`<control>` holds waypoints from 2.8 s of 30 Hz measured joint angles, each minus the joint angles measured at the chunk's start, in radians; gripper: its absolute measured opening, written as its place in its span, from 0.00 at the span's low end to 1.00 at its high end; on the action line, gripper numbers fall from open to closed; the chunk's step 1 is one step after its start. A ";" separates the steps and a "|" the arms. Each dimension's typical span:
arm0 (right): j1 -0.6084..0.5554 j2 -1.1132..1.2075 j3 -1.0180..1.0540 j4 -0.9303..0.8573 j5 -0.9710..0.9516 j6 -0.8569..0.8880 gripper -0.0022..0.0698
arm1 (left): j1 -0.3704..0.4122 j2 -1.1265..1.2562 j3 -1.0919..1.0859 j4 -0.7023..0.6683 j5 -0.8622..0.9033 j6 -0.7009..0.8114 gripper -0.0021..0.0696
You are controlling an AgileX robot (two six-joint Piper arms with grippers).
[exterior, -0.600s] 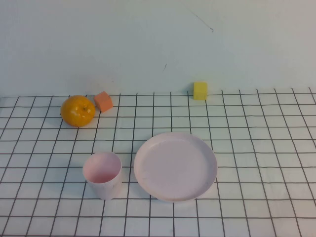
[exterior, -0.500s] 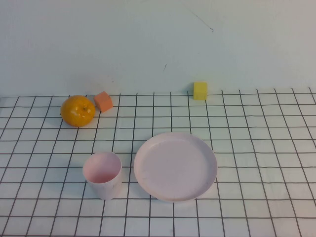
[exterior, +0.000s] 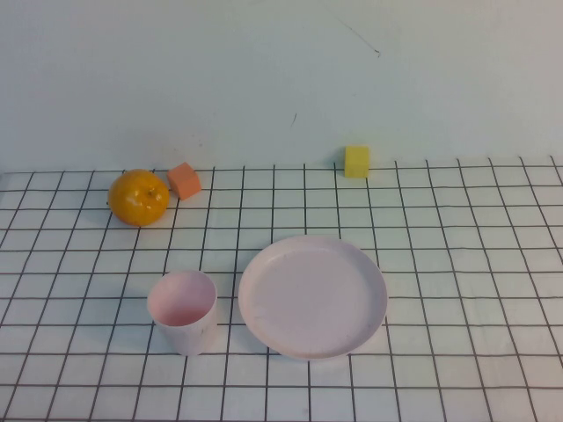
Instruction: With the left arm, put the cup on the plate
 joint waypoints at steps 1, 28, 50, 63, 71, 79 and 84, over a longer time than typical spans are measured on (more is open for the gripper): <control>0.000 0.000 0.000 0.000 0.000 0.000 0.03 | 0.000 0.000 0.000 0.000 0.000 0.000 0.03; 0.000 0.000 0.000 0.000 0.000 0.000 0.03 | 0.000 0.000 0.000 0.000 0.000 0.000 0.03; 0.000 0.000 0.000 0.000 0.000 0.000 0.03 | 0.000 0.000 0.004 0.009 -0.170 0.000 0.03; 0.000 0.000 0.000 0.000 0.000 0.000 0.03 | 0.000 0.000 0.004 0.013 -0.540 0.000 0.03; 0.000 0.000 0.000 0.000 0.000 0.000 0.03 | 0.000 0.000 0.004 0.013 -0.591 0.000 0.03; 0.000 0.000 0.000 0.000 0.000 0.000 0.03 | 0.000 0.000 0.004 -0.011 -0.570 -0.004 0.03; 0.000 0.000 0.000 0.000 0.000 0.000 0.03 | 0.000 0.000 0.004 -0.068 -0.632 -0.003 0.03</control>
